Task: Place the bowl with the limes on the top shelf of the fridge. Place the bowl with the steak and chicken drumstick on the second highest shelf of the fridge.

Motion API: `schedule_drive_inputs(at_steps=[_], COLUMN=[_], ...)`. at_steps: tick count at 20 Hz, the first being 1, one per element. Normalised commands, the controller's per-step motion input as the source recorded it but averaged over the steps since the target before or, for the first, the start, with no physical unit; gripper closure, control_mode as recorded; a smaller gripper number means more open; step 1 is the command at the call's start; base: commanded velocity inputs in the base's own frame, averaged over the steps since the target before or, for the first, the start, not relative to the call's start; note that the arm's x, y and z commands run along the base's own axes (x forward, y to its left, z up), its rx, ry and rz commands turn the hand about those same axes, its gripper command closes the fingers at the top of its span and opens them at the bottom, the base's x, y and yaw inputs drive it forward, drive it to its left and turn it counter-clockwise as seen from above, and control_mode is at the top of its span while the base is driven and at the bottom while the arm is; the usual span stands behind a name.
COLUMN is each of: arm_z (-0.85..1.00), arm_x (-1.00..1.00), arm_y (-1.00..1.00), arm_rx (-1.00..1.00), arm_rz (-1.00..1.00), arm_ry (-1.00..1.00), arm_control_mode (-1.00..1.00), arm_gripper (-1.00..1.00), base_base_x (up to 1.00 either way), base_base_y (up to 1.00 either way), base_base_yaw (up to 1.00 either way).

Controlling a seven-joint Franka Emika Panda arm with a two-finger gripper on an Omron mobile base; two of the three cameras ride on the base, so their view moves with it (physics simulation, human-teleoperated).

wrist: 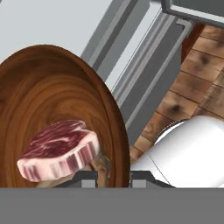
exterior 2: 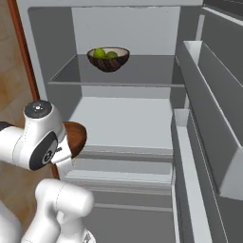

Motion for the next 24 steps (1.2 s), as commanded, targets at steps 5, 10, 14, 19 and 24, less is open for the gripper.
schedule_drive_inputs(at_steps=[5, 10, 14, 19, 24], arm_z=[-0.07, -0.2, -0.14, -0.33, -0.22], arm_x=[0.39, 0.97, 1.0, 1.0, 1.0], arm_y=[-0.48, -0.58, -0.34, -0.34, -0.25], arm_rx=[0.0, 0.0, 0.01, 0.04, 0.03], arm_rz=[-0.09, -0.16, -0.12, -0.12, -0.13], arm_ry=[0.0, 0.0, 0.0, 0.0, 0.0], arm_control_mode=[-1.0, -1.0, -1.0, -1.0, -1.0], arm_gripper=[1.0, 1.0, 1.0, 1.0, 1.0], base_base_x=[0.06, 0.0, 0.0, 0.0, 0.0], base_base_y=[-0.04, 0.0, 0.0, 0.0, 0.0], base_base_yaw=[-0.03, 0.0, 0.0, 0.0, 0.0])
